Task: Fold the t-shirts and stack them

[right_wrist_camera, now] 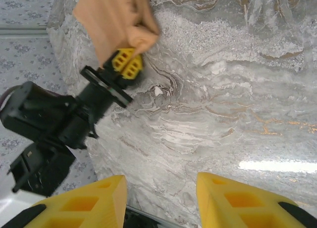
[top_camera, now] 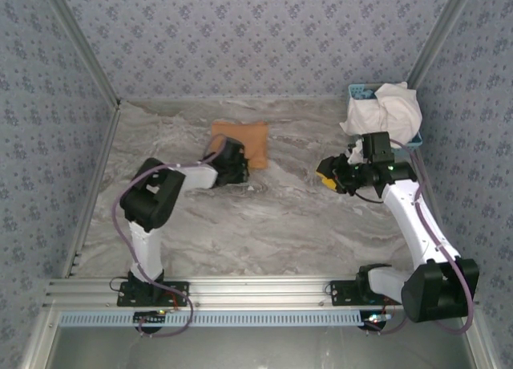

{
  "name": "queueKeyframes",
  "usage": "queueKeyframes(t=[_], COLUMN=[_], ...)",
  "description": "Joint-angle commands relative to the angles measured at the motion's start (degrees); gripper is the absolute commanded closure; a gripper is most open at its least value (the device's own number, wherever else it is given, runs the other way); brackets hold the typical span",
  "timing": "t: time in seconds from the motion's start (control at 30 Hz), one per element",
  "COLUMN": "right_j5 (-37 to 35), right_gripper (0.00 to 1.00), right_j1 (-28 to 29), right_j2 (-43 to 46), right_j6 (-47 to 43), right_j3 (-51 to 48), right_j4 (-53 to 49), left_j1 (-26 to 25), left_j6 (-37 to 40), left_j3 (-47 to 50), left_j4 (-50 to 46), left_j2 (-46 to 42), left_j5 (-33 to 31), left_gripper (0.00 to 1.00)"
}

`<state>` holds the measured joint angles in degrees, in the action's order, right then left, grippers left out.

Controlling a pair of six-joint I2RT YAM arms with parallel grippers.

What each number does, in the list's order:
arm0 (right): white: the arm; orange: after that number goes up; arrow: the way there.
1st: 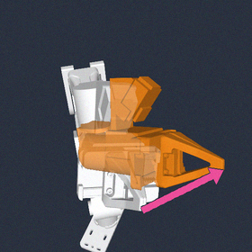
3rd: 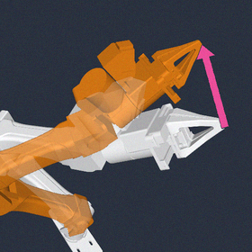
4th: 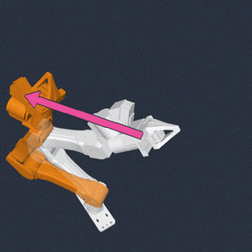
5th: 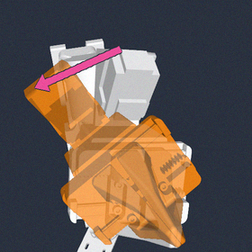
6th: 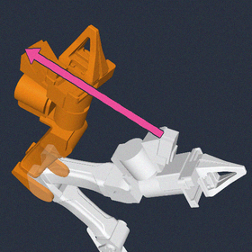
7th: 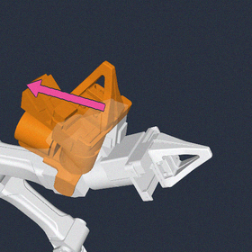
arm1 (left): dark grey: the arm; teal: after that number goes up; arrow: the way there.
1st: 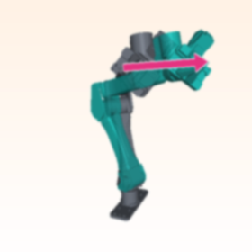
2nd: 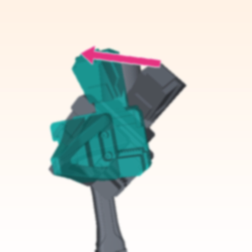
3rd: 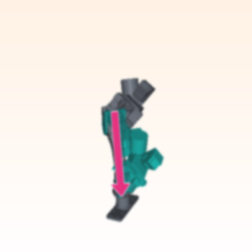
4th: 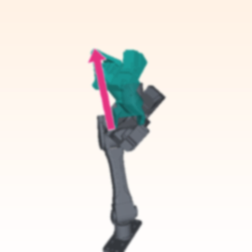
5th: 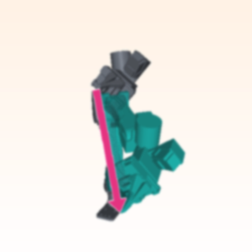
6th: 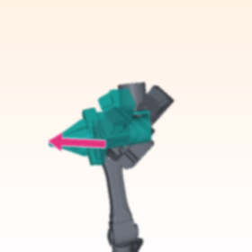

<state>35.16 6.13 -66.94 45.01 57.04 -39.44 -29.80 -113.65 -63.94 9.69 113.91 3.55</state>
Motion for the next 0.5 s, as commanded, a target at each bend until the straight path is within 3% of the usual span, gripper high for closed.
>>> queueKeyframes(t=[0.0,0.27,0.37,0.47], right_j5=[-0.7,-2.2,-2.5,-2.7], right_gripper=[0.57,0.57,0.57,0.57], right_j1=[-0.2,0.4,1.1,2.1], right_j2=[1.2,1.9,1.8,1.4], right_j6=[1.6,3.4,4.1,4.2], right_j3=[-1.2,-2.4,-2.8,-3.0], right_j4=[-0.4,1.2,2.3,4.0], left_j1=[9.2,28.9,34.0,37.5], left_j6=[11.6,34.3,44.5,49.2], left_j3=[1.9,-5.8,-13.7,-17.8], left_j4=[-3.4,-9.6,-16.8,-19.0], left_j2=[-0.4,4.1,7.8,9.9], left_j5=[3.9,12.3,15.3,17.6], left_gripper=[0.89,0.89,0.89,0.88])
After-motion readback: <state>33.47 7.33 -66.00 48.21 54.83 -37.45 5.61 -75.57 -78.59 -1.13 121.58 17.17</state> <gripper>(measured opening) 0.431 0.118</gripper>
